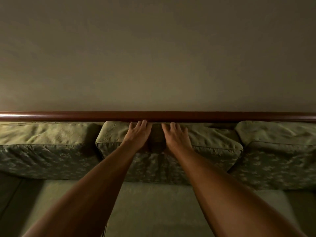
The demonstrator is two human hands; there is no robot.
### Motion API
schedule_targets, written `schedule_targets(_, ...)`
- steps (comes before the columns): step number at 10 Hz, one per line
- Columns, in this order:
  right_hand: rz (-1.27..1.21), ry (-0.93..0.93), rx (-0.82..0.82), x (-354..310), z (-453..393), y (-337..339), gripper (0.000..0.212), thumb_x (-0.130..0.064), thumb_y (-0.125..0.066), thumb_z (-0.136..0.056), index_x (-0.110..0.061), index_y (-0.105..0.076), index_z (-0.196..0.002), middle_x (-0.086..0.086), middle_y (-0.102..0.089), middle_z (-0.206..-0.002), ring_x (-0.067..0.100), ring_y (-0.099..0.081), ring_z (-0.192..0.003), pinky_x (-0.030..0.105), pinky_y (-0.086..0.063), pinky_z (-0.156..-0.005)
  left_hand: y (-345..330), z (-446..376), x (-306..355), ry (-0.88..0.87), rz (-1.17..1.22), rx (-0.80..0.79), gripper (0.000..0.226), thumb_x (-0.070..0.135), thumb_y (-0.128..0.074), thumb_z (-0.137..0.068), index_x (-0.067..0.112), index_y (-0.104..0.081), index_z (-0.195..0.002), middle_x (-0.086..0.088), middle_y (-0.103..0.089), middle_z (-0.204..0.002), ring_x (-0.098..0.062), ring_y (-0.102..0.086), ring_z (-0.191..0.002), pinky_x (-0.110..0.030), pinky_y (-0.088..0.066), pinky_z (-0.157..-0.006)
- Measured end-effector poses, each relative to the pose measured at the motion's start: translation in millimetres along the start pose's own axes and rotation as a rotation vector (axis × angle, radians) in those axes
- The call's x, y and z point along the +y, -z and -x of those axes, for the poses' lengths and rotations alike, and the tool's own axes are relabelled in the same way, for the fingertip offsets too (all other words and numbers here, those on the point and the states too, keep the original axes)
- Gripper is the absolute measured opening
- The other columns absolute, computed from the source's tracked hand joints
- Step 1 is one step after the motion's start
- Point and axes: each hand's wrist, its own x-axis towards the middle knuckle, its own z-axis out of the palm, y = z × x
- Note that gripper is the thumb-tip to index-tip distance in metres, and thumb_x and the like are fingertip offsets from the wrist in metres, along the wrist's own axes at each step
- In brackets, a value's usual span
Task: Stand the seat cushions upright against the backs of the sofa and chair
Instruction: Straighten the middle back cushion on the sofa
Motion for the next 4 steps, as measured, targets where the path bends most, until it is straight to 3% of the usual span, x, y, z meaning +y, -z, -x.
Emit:
schedule_targets(1,-0.002,0.062,0.015,-7.8,9.0,-15.1,0.083,-0.026,-0.056,-0.096,-0.023,0.001,-0.157,0.017,-0.008,-0.162,0.036,-0.013,-0.148,0.057,-0.017,-0.116,-22.1,18.3,2.9,0.106,0.038,-0.063,0.106,0.05,-0.074,-0.074,0.011,-0.015,-0.153,-0.014,-0.027,-0.151,-0.031,-0.024,-0.143,-0.059,-0.021,-0.115)
schedule_targets(2,-0.016,0.075,-0.045,-6.8,17.8,-18.8,0.083,-0.024,-0.056,-0.097,-0.022,0.001,-0.157,0.015,-0.001,-0.163,0.033,-0.003,-0.15,0.058,-0.012,-0.119,-15.3,28.0,9.3,0.114,0.04,-0.059,0.107,0.042,-0.075,-0.078,0.009,-0.007,-0.154,-0.015,-0.022,-0.155,-0.031,-0.018,-0.147,-0.056,-0.02,-0.116)
schedule_targets(4,-0.051,0.047,-0.077,-12.2,38.7,21.3,0.093,-0.041,-0.063,-0.092,-0.019,0.0,-0.157,0.016,-0.007,-0.163,0.034,-0.008,-0.15,0.057,-0.014,-0.118,24.9,57.3,25.1,0.088,0.129,-0.006,0.093,0.032,-0.074,-0.079,0.011,-0.019,-0.151,-0.014,-0.03,-0.151,-0.03,-0.029,-0.141,-0.05,-0.028,-0.115)
